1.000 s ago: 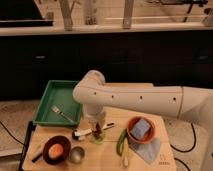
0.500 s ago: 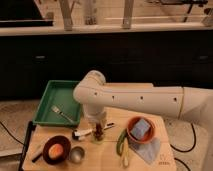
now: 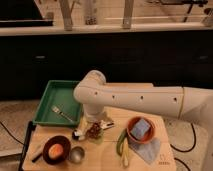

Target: Place grapes in plastic cup

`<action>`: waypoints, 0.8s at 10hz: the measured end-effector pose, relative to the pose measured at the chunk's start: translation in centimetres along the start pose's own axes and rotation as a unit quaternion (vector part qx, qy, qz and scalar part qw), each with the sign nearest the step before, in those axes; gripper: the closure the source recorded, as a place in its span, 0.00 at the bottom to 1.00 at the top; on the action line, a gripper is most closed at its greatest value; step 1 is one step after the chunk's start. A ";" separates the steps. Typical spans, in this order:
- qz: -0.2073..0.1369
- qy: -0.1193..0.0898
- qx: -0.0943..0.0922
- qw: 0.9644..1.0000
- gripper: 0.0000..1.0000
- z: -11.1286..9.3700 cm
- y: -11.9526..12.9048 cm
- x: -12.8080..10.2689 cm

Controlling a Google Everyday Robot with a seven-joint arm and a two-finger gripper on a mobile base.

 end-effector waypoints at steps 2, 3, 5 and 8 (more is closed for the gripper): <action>0.000 -0.001 0.003 1.000 0.20 0.1 0.1 0.2; 0.000 -0.002 0.003 1.000 0.20 0.1 0.2 0.1; 0.000 -0.003 0.006 1.000 0.20 0.1 0.5 0.1; -0.001 -0.003 0.011 1.000 0.20 0.1 0.7 0.2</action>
